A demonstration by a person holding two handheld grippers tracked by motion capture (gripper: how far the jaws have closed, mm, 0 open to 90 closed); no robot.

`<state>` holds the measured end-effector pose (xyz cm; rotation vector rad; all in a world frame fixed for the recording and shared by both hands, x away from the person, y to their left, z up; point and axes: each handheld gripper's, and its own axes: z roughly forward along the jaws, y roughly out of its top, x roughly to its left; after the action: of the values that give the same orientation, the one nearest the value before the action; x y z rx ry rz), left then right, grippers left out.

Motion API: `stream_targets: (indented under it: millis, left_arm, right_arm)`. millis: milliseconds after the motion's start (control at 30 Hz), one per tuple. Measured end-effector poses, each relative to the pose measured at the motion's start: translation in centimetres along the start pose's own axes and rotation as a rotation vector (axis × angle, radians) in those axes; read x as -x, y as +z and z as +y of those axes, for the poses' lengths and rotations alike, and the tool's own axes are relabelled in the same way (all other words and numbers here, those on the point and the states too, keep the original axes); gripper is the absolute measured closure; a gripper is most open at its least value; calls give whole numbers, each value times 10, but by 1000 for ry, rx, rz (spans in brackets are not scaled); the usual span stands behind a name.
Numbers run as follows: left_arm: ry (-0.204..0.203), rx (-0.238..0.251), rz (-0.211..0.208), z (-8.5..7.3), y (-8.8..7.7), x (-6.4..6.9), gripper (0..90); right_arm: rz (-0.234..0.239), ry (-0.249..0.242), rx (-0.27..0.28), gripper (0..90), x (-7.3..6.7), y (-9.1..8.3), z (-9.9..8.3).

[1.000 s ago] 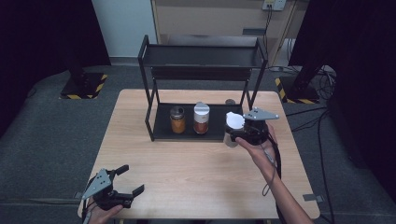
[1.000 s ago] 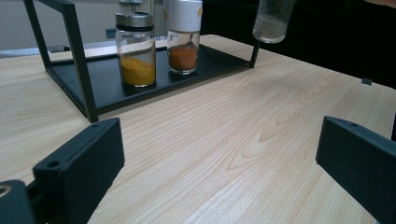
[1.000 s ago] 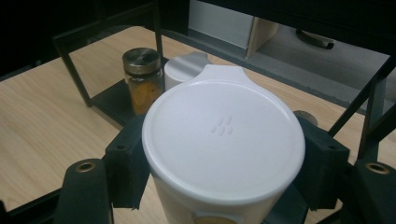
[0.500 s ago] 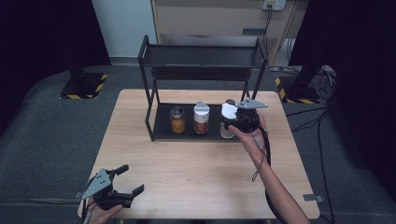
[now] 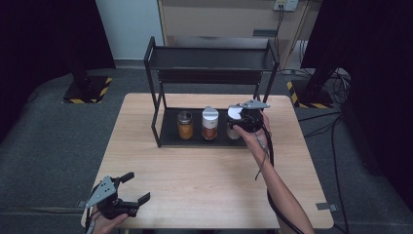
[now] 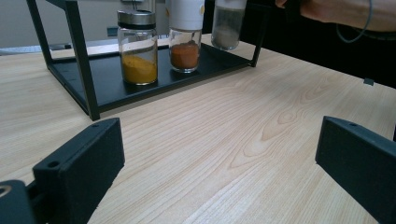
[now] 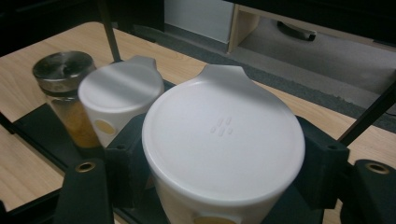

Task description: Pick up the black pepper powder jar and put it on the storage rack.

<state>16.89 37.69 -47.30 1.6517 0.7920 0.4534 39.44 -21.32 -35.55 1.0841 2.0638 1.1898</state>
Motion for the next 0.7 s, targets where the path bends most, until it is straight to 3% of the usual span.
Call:
stream_targets:
  millis: [300,700]
  left_arm:
    - [1,0,-2,0,0,0,5]
    - [-1,0,-2,0,0,0,6]
  right_arm:
    - [-23,32,-6,311,7,19,-9]
    - [-22,37,-6,311,9,33,-19]
